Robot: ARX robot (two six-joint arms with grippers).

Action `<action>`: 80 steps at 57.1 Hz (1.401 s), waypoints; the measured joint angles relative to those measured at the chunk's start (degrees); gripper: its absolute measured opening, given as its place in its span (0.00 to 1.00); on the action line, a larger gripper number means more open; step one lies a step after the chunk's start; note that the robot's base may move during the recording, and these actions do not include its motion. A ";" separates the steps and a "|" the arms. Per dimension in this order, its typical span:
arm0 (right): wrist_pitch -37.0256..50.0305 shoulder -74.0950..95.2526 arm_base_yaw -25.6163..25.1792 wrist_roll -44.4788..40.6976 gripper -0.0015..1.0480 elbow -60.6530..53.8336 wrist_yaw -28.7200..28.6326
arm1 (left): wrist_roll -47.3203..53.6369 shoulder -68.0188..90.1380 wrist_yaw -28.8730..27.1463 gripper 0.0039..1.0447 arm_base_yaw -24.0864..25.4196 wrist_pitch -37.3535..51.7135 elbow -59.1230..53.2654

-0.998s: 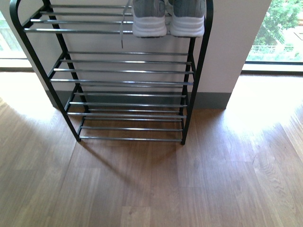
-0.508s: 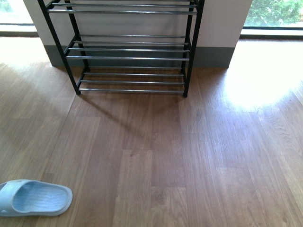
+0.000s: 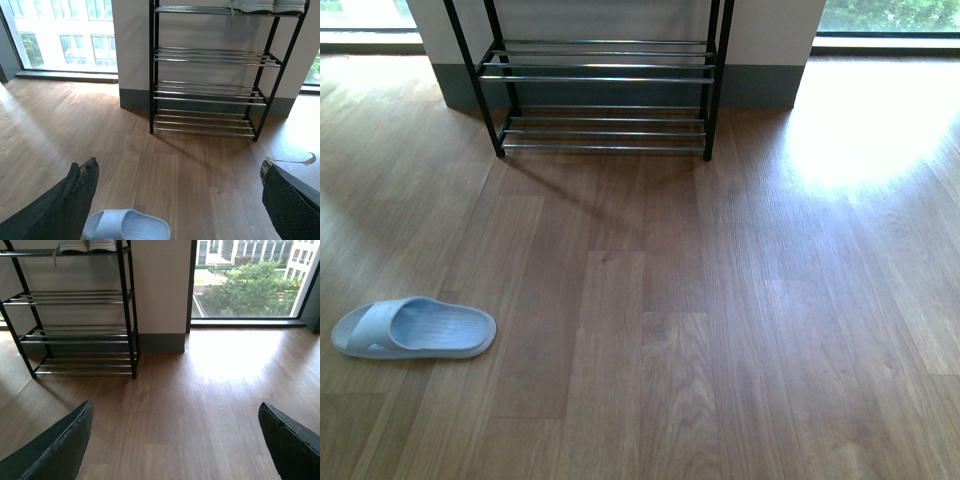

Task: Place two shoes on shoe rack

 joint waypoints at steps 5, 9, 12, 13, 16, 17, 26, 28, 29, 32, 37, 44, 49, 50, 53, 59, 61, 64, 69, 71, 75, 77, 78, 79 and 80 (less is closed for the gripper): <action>0.02 0.02 0.00 0.00 0.91 0.00 -0.02 | 0.00 0.00 0.00 0.91 0.00 0.00 0.02; 0.00 0.00 0.00 0.00 0.91 0.00 0.02 | 0.00 0.00 0.04 0.91 0.00 0.00 0.02; 0.00 0.02 0.00 0.00 0.91 0.00 0.00 | 0.00 0.00 0.04 0.91 0.00 0.00 0.02; 0.00 0.02 0.00 0.00 0.91 0.00 -0.02 | 0.00 0.00 0.00 0.91 0.00 0.00 0.02; 0.02 0.00 0.00 0.00 0.91 0.00 -0.02 | 0.00 0.00 -0.02 0.91 0.00 0.00 0.02; 0.02 0.00 0.00 0.00 0.91 0.00 -0.04 | 0.00 0.00 -0.02 0.91 0.00 0.00 0.02; 0.00 0.00 0.00 0.00 0.91 0.00 -0.02 | 0.00 0.00 0.00 0.91 0.00 0.00 0.02; 0.00 0.02 0.00 0.00 0.91 0.00 -0.02 | 0.00 0.00 0.00 0.91 0.00 0.00 0.02; 0.00 0.02 0.00 0.00 0.91 0.00 -0.04 | 0.00 0.00 0.00 0.91 0.00 0.00 0.02; 0.02 0.00 0.00 0.00 0.91 0.00 0.02 | 0.00 0.00 0.00 0.91 0.00 0.00 0.02; 0.00 0.02 0.00 0.00 0.91 0.00 -0.04 | 0.00 0.00 0.00 0.91 0.00 0.00 0.02; -0.02 0.02 0.00 0.00 0.91 0.00 -0.02 | 0.00 0.00 0.00 0.91 0.00 0.00 0.02; -0.02 0.02 0.00 0.00 0.91 0.00 0.00 | 0.00 0.00 -0.04 0.91 0.00 0.00 0.02; 0.00 0.07 0.00 0.00 0.91 0.00 -0.02 | 0.00 0.00 -0.02 0.91 0.00 0.00 0.02; 0.00 0.04 0.00 0.00 0.91 0.00 -0.02 | 0.00 0.00 0.00 0.91 0.00 0.00 0.02; -0.02 0.04 0.00 0.00 0.91 0.00 -0.20 | 0.00 0.00 -0.02 0.91 0.00 0.00 0.02; -0.02 -0.02 0.00 0.00 0.91 0.00 -0.09 | 0.00 0.00 0.00 0.91 0.00 0.00 0.02; -0.02 0.04 0.00 0.00 0.91 0.00 -0.11 | 0.00 0.00 0.00 0.91 0.00 0.00 0.02; -0.02 0.00 0.00 0.00 0.91 0.00 -0.33 | 0.00 0.00 -0.04 0.91 0.00 0.00 0.02; -0.02 0.02 0.00 -0.02 0.91 0.00 -0.42 | 0.00 0.00 -0.24 0.91 0.00 0.00 0.00; -0.02 -0.04 0.00 0.00 0.91 0.00 -0.35 | 0.00 0.00 -0.22 0.91 0.00 0.00 0.00; -0.02 -0.02 0.00 0.00 0.91 0.00 -0.44 | 0.00 0.00 -0.17 0.91 0.00 0.00 0.00; -0.02 -0.04 0.00 0.00 0.91 0.00 -0.39 | 0.00 0.00 -0.17 0.91 -0.02 0.00 0.00; -0.02 -0.04 0.00 0.00 0.91 0.00 -0.37 | 0.00 0.00 -0.17 0.91 0.00 0.00 0.00; -0.02 -0.04 0.00 0.00 0.91 0.00 -0.37 | 0.00 0.00 -0.20 0.91 0.00 0.00 0.02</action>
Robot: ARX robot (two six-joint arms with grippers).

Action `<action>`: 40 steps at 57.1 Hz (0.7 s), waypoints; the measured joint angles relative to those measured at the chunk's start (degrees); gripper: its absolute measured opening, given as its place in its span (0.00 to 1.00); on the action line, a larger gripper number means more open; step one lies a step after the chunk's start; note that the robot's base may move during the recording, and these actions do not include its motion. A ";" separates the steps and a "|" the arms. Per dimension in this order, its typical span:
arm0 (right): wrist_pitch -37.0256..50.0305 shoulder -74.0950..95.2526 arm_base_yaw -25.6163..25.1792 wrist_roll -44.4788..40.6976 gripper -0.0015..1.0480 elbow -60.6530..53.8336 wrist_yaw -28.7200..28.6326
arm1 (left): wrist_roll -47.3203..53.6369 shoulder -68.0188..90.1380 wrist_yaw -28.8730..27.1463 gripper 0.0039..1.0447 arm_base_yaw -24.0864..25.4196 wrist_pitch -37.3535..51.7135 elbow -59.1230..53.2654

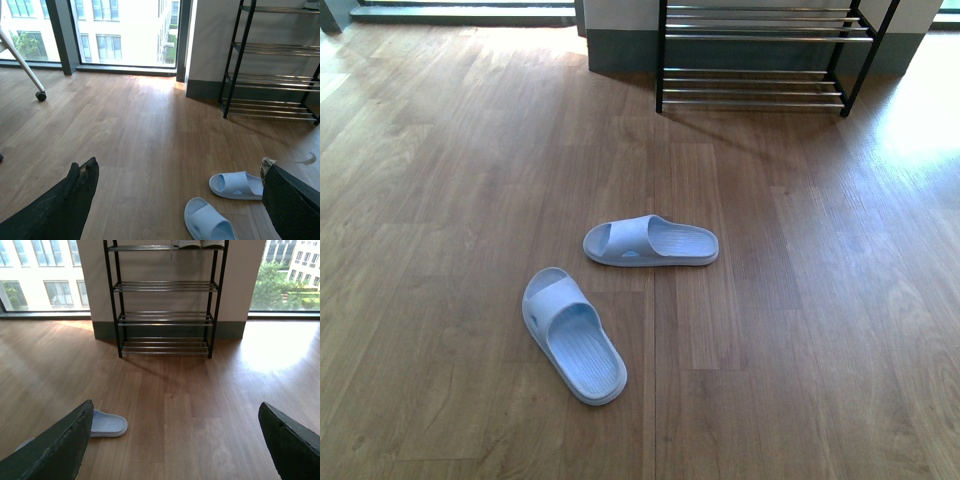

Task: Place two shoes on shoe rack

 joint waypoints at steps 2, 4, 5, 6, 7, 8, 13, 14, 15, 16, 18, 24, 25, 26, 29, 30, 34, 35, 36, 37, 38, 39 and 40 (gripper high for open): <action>0.00 0.00 0.00 0.00 0.91 0.00 0.00 | 0.00 0.00 0.02 0.91 0.00 0.00 -0.02; 0.00 0.00 0.00 0.00 0.91 0.00 0.00 | 0.00 0.00 0.04 0.91 0.00 0.00 -0.02; 0.00 0.00 0.00 0.00 0.91 0.00 0.00 | 0.00 0.00 0.04 0.91 0.00 0.00 -0.02; 0.00 0.00 0.00 0.00 0.91 0.00 0.02 | 0.00 0.00 0.04 0.91 0.00 0.00 -0.02; 0.00 0.00 0.00 0.00 0.91 0.00 0.02 | 0.00 0.00 0.04 0.91 0.00 0.00 -0.02; 0.00 0.00 0.00 0.00 0.91 0.00 0.04 | 0.00 0.00 0.07 0.91 0.00 0.00 -0.02; 0.00 0.00 0.00 0.00 0.91 0.00 0.07 | 0.00 0.00 0.07 0.91 0.00 0.00 -0.02; 0.00 0.02 0.00 0.00 0.91 0.00 0.07 | 0.00 0.00 0.07 0.91 0.00 0.00 -0.02; 0.00 0.02 0.00 0.00 0.91 0.00 0.07 | 0.00 0.00 0.07 0.91 0.00 0.00 -0.02; 0.00 0.02 0.00 0.00 0.91 0.00 0.09 | 0.00 0.00 0.07 0.91 0.00 0.00 -0.02; 0.00 0.00 0.00 0.00 0.91 0.00 0.09 | 0.00 0.00 0.07 0.91 0.00 0.00 -0.02; 0.00 0.02 0.00 0.00 0.91 0.00 0.15 | 0.00 0.00 0.07 0.91 0.00 0.00 -0.02; 0.00 0.00 0.00 0.00 0.91 0.00 0.15 | 0.00 0.00 0.07 0.91 0.00 0.00 -0.02; 0.00 0.00 0.00 0.00 0.91 0.00 0.15 | 0.00 0.00 0.04 0.91 0.00 0.00 -0.02; 0.00 0.00 0.00 0.00 0.91 0.00 0.15 | 0.00 0.00 0.07 0.91 0.00 0.00 -0.02; 0.00 0.00 0.00 0.00 0.91 0.00 0.15 | 0.00 0.00 0.09 0.91 0.00 0.00 -0.02; 0.00 0.00 0.00 0.00 0.91 0.00 0.20 | 0.00 0.00 0.17 0.91 0.00 0.00 -0.02; 0.00 0.00 0.00 0.00 0.91 0.00 0.17 | 0.00 0.00 0.17 0.91 0.00 0.00 -0.02; 0.00 0.00 0.00 0.00 0.91 0.00 0.17 | 0.00 0.00 0.17 0.91 0.00 0.00 -0.02; 0.00 0.00 0.00 0.00 0.91 0.00 0.17 | 0.00 0.00 0.15 0.91 0.00 0.00 -0.02; 0.00 0.00 0.00 0.00 0.91 0.00 -0.02 | 0.00 0.00 0.07 0.91 0.00 0.00 -0.02; 0.00 0.00 0.00 0.00 0.91 0.00 -0.07 | 0.00 0.00 -0.07 0.91 0.07 0.00 -0.02; 0.00 0.00 0.00 -0.02 0.91 0.00 -0.07 | 0.00 0.00 -0.09 0.91 0.11 0.00 -0.02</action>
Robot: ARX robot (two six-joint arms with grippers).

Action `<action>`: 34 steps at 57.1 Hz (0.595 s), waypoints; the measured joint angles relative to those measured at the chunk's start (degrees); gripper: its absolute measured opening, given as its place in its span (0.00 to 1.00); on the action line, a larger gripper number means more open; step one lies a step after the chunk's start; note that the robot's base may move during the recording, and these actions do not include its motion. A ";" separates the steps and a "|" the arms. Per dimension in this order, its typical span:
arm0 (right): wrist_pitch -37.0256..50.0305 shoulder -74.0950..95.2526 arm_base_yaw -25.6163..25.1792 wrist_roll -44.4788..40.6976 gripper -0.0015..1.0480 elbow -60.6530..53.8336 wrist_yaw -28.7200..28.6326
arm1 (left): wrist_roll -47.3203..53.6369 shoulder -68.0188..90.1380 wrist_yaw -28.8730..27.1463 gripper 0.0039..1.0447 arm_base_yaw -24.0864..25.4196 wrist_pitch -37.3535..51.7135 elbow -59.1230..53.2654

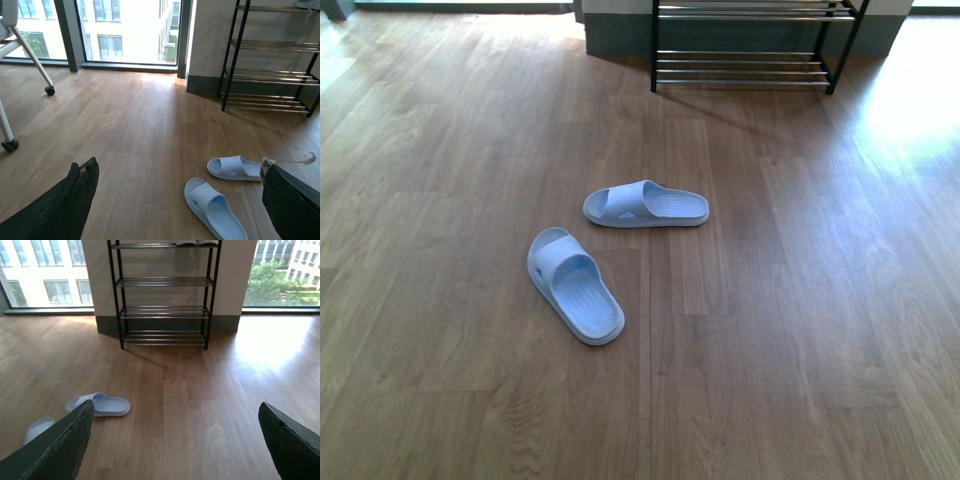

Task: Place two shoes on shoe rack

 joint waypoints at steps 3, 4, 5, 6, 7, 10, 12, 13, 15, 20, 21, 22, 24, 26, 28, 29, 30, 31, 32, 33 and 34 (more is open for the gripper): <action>0.00 0.00 0.00 0.02 0.91 0.00 0.07 | 0.00 0.00 0.11 0.91 -0.02 0.00 0.00; 0.00 0.00 0.00 0.02 0.91 0.00 0.28 | 0.00 0.00 0.20 0.91 -0.02 0.00 0.00; 0.00 0.00 -0.02 0.02 0.91 0.00 0.37 | 0.00 0.00 0.37 0.91 -0.04 0.00 0.00; 0.00 0.00 -0.07 0.02 0.91 0.00 0.50 | 0.02 0.00 0.48 0.91 -0.07 0.00 0.02; 0.00 0.00 -0.07 0.02 0.91 0.00 0.52 | 0.02 0.00 0.48 0.91 -0.07 0.00 0.02; 0.00 -0.02 -0.07 0.02 0.91 0.00 0.57 | 0.02 0.00 0.44 0.91 -0.07 0.00 0.02; 0.00 0.00 -0.07 0.02 0.91 0.00 0.57 | 0.02 0.00 0.42 0.91 -0.07 0.00 0.02; 0.00 0.00 -0.07 0.02 0.91 0.00 0.52 | 0.00 0.00 0.37 0.91 -0.07 0.00 0.02; 0.00 0.00 -0.07 0.02 0.91 0.00 0.37 | 0.00 0.00 0.26 0.91 -0.07 0.00 0.02; 0.00 0.00 -0.04 0.02 0.91 0.00 0.28 | 0.02 0.00 0.26 0.91 -0.02 0.00 0.02; 0.00 0.00 -0.07 0.02 0.91 0.00 0.33 | 0.02 0.00 0.33 0.91 -0.02 0.00 0.02; 0.00 0.00 -0.07 0.02 0.91 0.00 0.31 | 0.02 0.00 0.33 0.91 -0.02 0.00 0.02; 0.00 0.00 -0.04 0.02 0.91 0.00 0.46 | 0.02 0.00 0.37 0.91 -0.04 0.00 0.02; 0.00 0.00 -0.07 0.02 0.91 0.00 0.42 | 0.02 0.00 0.35 0.91 -0.04 0.00 0.02; 0.00 0.00 -0.07 0.02 0.91 0.00 0.39 | 0.02 0.00 0.28 0.91 -0.04 0.00 0.02; 0.00 0.00 -0.07 0.02 0.91 0.00 0.35 | 0.02 0.00 0.13 0.91 -0.04 0.00 0.00; 0.00 0.00 -0.04 0.02 0.91 0.00 0.22 | 0.00 0.00 0.11 0.91 -0.04 -0.02 0.02; 0.00 0.02 -0.07 0.02 0.91 0.00 0.17 | 0.00 0.00 0.11 0.91 -0.04 -0.02 0.02; 0.00 0.02 -0.07 0.02 0.91 0.00 0.20 | 0.02 0.00 0.13 0.91 -0.04 0.00 0.02; 0.00 0.00 -0.07 0.02 0.91 0.00 0.22 | 0.02 0.00 0.15 0.91 -0.04 0.00 0.02; 0.00 -0.02 -0.07 0.02 0.91 0.00 0.24 | 0.02 0.00 0.17 0.91 -0.04 0.00 0.02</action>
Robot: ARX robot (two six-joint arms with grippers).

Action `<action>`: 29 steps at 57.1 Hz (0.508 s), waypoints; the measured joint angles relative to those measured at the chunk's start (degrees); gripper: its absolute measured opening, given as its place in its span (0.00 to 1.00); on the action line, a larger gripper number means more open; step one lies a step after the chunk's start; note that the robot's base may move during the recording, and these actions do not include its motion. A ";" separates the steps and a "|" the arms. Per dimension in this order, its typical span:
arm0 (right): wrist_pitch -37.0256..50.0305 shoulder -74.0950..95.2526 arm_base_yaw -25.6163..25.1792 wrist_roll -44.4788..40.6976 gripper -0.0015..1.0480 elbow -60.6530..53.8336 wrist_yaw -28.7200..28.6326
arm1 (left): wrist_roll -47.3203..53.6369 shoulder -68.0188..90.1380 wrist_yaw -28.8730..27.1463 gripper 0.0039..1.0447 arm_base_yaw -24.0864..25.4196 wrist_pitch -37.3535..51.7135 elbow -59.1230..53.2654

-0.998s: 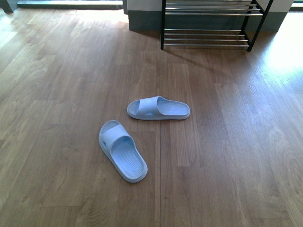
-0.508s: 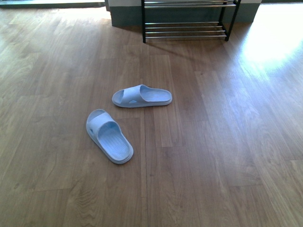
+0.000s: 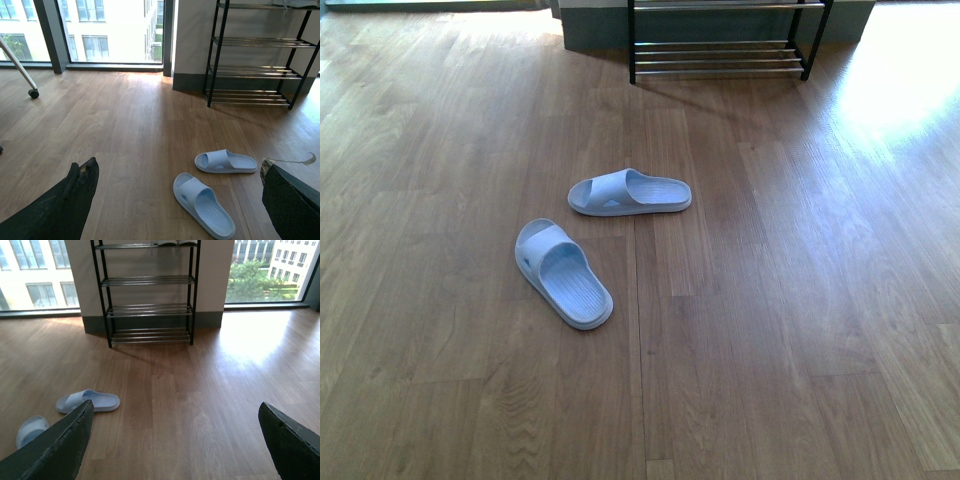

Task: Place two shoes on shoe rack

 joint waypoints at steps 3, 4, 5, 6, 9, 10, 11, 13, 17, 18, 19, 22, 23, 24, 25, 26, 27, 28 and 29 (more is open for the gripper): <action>0.00 0.00 0.00 0.00 0.91 0.00 0.00 | 0.00 0.00 0.02 0.91 0.00 0.00 0.00; 0.00 0.00 0.00 0.00 0.91 0.00 0.00 | 0.00 0.00 0.00 0.91 0.00 0.00 0.00; 0.00 0.02 0.00 0.00 0.91 0.00 0.00 | 0.00 0.00 0.00 0.91 0.00 -0.02 0.00; 0.00 0.02 0.00 0.00 0.91 0.00 -0.02 | 0.00 0.00 0.02 0.91 0.00 -0.02 0.00; 0.00 0.00 0.00 0.00 0.91 0.00 -0.02 | 0.00 0.00 0.02 0.91 0.00 0.00 0.00; 0.00 0.00 0.00 0.00 0.91 0.00 0.00 | 0.00 0.00 0.02 0.91 0.00 0.00 0.00; 0.00 0.00 0.00 0.00 0.91 0.00 0.00 | 0.00 0.00 0.04 0.91 0.00 0.00 0.00; 0.00 0.02 0.00 0.00 0.91 0.00 0.00 | 0.00 0.00 0.11 0.91 0.00 0.00 0.00; 0.00 0.02 0.00 0.00 0.91 0.00 0.00 | 0.00 0.00 0.11 0.91 0.00 0.00 0.00; 0.00 0.00 0.00 0.00 0.91 0.00 0.00 | 0.00 0.00 0.11 0.91 0.00 0.00 0.00; 0.00 0.00 0.00 0.00 0.91 0.00 0.00 | 0.00 0.00 0.11 0.91 0.00 0.00 0.00; 0.00 0.02 0.00 0.00 0.91 0.00 -0.02 | 0.00 0.00 0.09 0.91 0.00 0.00 0.00; 0.00 0.02 0.00 0.00 0.91 0.00 0.00 | 0.00 0.00 0.11 0.91 0.00 0.00 0.00; 0.00 0.02 0.00 0.00 0.91 0.00 -0.02 | 0.00 0.00 0.11 0.91 0.00 0.00 0.00; 0.00 0.02 0.00 0.00 0.91 0.00 0.00 | 0.00 0.00 0.11 0.91 0.00 0.00 0.00; 0.00 0.02 0.00 0.00 0.91 0.00 0.00 | 0.00 0.00 0.11 0.91 0.00 0.00 0.00; 0.00 0.02 0.00 0.00 0.91 0.00 0.00 | 0.00 0.00 0.11 0.91 0.00 0.00 -0.02; 0.00 0.02 0.00 0.00 0.91 0.00 0.00 | 0.00 0.00 0.11 0.91 0.00 0.00 0.00; 0.00 0.02 0.00 0.00 0.91 0.00 0.00 | 0.00 0.00 0.11 0.91 0.00 0.00 0.00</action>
